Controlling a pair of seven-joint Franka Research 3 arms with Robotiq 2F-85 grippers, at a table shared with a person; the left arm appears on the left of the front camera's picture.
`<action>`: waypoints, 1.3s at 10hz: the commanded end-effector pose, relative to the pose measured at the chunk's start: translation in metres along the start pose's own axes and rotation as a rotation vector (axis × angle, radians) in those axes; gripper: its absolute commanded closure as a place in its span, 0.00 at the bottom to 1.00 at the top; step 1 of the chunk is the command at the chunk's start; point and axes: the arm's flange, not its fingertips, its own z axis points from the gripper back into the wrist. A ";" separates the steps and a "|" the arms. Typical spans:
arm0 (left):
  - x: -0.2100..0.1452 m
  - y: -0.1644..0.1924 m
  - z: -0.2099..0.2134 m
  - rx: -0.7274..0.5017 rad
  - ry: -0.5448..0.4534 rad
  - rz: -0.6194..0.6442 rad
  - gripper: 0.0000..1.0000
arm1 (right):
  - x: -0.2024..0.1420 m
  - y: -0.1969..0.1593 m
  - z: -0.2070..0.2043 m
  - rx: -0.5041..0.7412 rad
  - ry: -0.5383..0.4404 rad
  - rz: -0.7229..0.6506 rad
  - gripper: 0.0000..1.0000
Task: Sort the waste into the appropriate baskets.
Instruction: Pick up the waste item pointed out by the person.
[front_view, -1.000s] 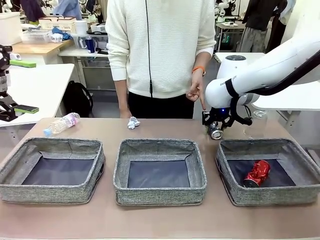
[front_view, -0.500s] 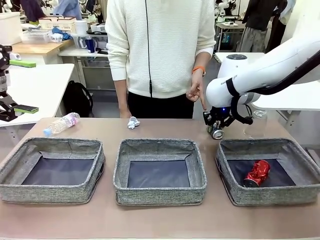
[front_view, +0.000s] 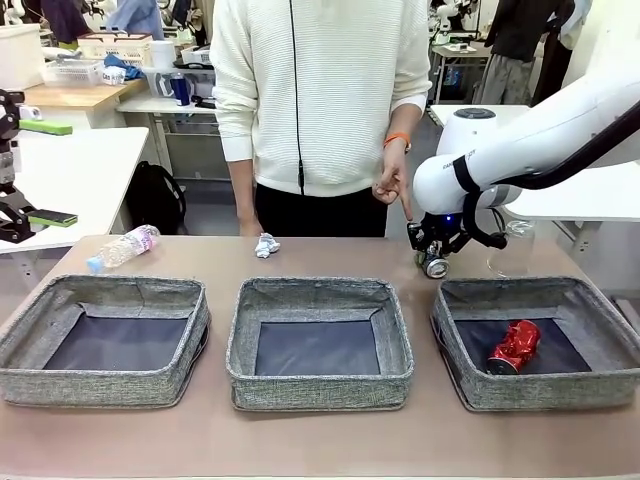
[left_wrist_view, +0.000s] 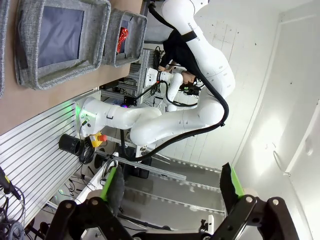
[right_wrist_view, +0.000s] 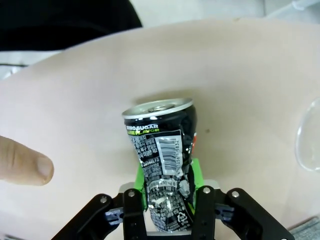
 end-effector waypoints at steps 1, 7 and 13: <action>-0.003 -0.003 -0.001 -0.013 0.005 0.001 0.00 | 0.001 -0.007 0.031 0.024 -0.029 -0.078 1.00; -0.003 -0.003 -0.001 -0.013 0.005 0.001 0.00 | -0.079 -0.049 0.232 0.036 -0.150 -0.239 1.00; -0.003 -0.003 -0.001 -0.013 0.005 0.001 0.00 | -0.139 -0.034 0.268 0.054 -0.216 -0.207 1.00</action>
